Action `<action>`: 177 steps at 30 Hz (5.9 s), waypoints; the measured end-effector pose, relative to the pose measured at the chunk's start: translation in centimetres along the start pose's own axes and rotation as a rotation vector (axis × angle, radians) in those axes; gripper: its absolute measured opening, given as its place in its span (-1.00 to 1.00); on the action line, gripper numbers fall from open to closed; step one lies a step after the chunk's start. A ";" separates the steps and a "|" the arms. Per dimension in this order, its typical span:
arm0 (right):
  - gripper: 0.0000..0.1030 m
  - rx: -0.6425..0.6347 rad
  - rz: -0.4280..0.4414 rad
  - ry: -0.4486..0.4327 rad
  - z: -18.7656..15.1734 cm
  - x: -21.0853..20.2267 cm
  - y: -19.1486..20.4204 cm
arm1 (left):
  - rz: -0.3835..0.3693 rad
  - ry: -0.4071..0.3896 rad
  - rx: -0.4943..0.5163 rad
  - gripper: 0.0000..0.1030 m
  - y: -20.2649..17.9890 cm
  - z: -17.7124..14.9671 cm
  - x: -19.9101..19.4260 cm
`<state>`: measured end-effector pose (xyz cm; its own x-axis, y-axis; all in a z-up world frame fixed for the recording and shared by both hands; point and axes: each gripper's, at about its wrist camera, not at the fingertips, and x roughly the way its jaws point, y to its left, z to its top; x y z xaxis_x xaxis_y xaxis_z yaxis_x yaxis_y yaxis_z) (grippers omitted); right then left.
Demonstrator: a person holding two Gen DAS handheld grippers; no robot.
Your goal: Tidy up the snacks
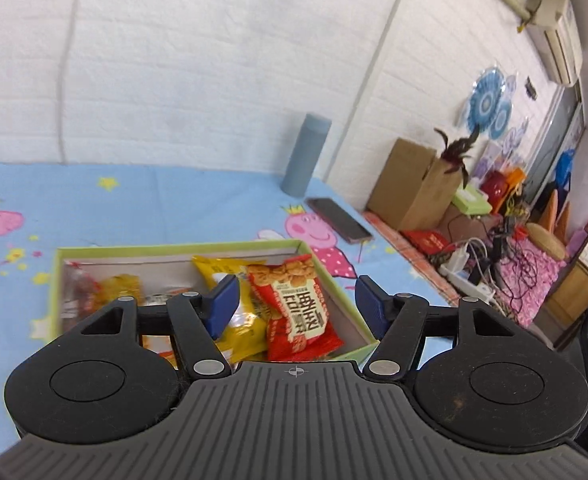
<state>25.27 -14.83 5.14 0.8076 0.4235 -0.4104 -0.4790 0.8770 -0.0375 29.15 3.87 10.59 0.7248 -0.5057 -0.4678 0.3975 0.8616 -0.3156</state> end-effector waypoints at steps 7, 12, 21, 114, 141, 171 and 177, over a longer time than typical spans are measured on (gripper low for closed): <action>0.97 0.062 0.189 0.068 -4.2 -3.1 6.2 | 0.157 -0.042 -0.005 0.20 3.4 -4.8 -8.4; 0.97 0.046 0.302 0.118 -5.1 -2.1 10.9 | 0.290 0.021 -0.040 0.20 7.5 -9.3 -10.4; 0.97 -0.102 0.335 0.206 -4.8 3.0 16.3 | 0.302 0.146 -0.146 0.12 13.3 -13.9 -9.3; 0.56 -0.061 0.095 0.065 -0.9 -3.5 15.2 | 0.065 0.076 -0.034 -0.64 0.1 -7.5 -7.9; 0.82 0.015 0.084 0.029 0.7 2.8 5.7 | 0.098 0.042 0.003 0.07 4.6 -2.1 0.0; 0.83 -0.075 0.301 0.313 -7.5 3.0 17.3 | 0.079 0.255 -0.234 -0.57 7.1 -16.3 -5.8; 0.82 -0.086 0.298 0.310 -8.3 0.8 18.4 | 0.064 0.285 -0.245 -0.57 6.3 -18.1 -6.4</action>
<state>14.25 -0.25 -3.45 0.4944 0.5559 -0.6683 -0.7131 0.6990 0.0539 16.78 11.79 -3.37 0.5444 -0.4724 -0.6931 0.1849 0.8736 -0.4502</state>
